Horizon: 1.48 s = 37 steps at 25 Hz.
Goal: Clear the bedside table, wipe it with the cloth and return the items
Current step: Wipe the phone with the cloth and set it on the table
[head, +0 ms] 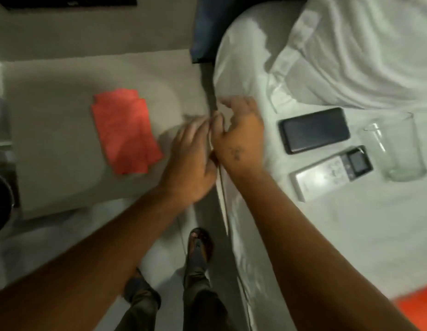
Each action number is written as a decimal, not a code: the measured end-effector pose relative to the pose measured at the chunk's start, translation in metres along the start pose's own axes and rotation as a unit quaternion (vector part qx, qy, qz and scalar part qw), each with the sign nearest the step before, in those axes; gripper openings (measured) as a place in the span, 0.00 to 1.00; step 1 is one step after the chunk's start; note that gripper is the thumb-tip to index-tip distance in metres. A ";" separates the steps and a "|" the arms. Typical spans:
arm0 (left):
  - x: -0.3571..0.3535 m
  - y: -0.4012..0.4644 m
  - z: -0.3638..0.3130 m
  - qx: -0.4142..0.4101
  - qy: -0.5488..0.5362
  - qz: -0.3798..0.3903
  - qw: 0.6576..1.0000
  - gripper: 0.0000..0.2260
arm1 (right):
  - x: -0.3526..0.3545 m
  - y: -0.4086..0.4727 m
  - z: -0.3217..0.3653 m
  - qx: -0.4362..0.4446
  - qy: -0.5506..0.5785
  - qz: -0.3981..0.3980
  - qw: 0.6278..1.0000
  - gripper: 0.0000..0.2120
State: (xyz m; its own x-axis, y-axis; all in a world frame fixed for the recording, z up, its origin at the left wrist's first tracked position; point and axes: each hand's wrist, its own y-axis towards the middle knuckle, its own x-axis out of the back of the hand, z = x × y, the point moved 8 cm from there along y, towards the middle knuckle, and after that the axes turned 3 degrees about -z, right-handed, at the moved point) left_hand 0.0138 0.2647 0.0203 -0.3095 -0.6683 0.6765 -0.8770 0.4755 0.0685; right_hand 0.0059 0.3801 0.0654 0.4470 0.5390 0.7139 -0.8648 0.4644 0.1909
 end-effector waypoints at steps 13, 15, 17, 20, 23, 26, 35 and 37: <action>-0.044 0.085 -0.122 0.046 0.031 0.167 0.984 0.31 | 0.126 0.036 -0.109 -0.313 -0.032 0.120 0.942 0.28; -0.021 0.071 -0.077 0.146 -0.122 0.164 0.968 0.29 | 0.095 0.033 -0.088 -0.313 0.124 0.139 0.931 0.24; 0.002 0.043 -0.024 0.257 -0.385 0.137 0.876 0.19 | 0.038 0.026 -0.051 -0.287 0.261 0.193 0.901 0.17; 0.020 -0.005 0.054 0.374 -0.648 0.089 0.658 0.24 | -0.061 0.013 0.000 -0.242 0.270 0.269 0.892 0.10; 0.040 -0.048 0.142 0.398 -0.696 -0.019 0.598 0.22 | -0.152 0.004 0.027 -0.181 0.192 0.267 0.927 0.07; 0.059 -0.077 0.197 0.399 -0.715 -0.086 0.568 0.19 | -0.203 -0.001 0.039 -0.035 -0.004 0.223 0.974 0.14; 0.079 -0.099 0.265 0.436 -0.700 -0.198 0.530 0.25 | -0.254 -0.043 0.031 0.027 0.016 0.279 0.960 0.23; 0.078 -0.101 0.258 0.471 -0.658 -0.230 0.541 0.22 | -0.227 -0.071 0.053 0.070 0.081 0.268 0.957 0.23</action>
State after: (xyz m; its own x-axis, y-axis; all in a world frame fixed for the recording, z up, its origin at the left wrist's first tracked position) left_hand -0.0167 0.0173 -0.1229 0.5709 -0.7151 -0.4033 -0.5793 -0.0027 -0.8151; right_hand -0.0458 0.1877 -0.0745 -0.0499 0.7813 0.6221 -0.9970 -0.0017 -0.0779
